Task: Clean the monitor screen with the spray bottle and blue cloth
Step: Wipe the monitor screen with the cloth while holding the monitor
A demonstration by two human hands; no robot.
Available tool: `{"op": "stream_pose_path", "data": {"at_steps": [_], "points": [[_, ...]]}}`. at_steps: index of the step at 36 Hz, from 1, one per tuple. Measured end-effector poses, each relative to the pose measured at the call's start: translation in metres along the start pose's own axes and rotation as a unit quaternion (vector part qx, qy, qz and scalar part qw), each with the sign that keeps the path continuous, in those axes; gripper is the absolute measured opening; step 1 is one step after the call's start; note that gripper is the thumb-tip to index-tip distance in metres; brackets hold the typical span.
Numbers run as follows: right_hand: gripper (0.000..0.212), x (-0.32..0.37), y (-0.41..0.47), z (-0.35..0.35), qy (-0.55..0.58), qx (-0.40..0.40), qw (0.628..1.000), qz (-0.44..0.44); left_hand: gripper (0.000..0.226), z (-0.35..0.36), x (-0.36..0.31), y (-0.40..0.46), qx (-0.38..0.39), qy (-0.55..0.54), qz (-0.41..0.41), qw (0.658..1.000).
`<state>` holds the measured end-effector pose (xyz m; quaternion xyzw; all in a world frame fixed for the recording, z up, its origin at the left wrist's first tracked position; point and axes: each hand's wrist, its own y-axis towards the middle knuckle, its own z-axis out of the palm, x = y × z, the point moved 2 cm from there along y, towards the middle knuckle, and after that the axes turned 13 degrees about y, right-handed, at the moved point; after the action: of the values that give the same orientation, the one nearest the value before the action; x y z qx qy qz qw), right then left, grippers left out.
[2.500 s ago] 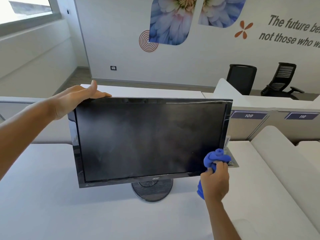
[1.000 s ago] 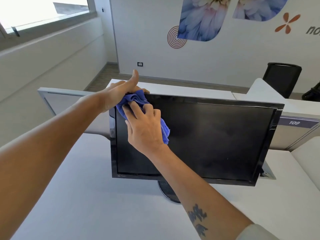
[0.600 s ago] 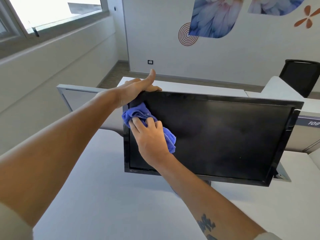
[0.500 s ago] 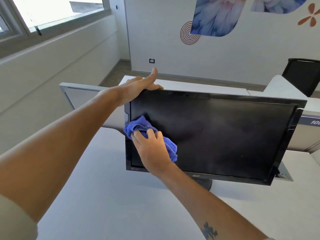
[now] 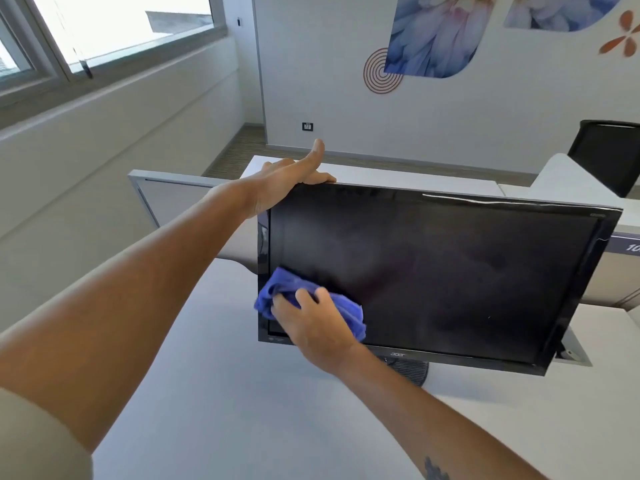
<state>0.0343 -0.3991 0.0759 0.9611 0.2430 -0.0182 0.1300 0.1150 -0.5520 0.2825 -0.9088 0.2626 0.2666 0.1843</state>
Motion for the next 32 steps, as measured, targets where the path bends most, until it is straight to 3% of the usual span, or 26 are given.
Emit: {"op": "stream_pose_path", "data": {"at_steps": [4, 11, 17, 21, 26, 29, 32], "points": [[0.068, -0.030, 0.037, -0.055, -0.030, -0.074, 0.995, 0.057, 0.105, 0.000, 0.000, 0.003, 0.002, -0.006, -0.001, 1.000], [0.064, -0.052, 0.077, -0.104, -0.020, -0.124, 0.984, 0.123, 0.104, -0.001, -0.001, 0.000, 0.019, -0.014, 0.022, 0.999], [0.071, -0.025, 0.028, -0.036, -0.014, -0.060, 0.996, 0.063, 0.107, -0.001, -0.005, -0.011, 0.008, -0.014, 0.002, 1.000], [0.067, 0.005, -0.018, 0.015, 0.056, 0.020, 0.997, 0.040, 0.101, -0.002, -0.007, -0.013, 0.008, -0.011, -0.006, 1.000], [0.075, 0.030, -0.047, 0.047, 0.129, 0.116, 0.978, 0.116, 0.104, -0.001, -0.004, -0.009, 0.011, -0.012, -0.008, 1.000], [0.070, 0.033, -0.046, 0.039, 0.122, 0.120, 0.976, 0.137, 0.116, -0.001, 0.000, -0.008, 0.012, -0.009, 0.003, 1.000], [0.058, 0.034, -0.048, 0.028, 0.096, 0.108, 0.978, 0.151, 0.111, -0.001, 0.000, -0.006, 0.006, -0.013, 0.013, 1.000]]}}
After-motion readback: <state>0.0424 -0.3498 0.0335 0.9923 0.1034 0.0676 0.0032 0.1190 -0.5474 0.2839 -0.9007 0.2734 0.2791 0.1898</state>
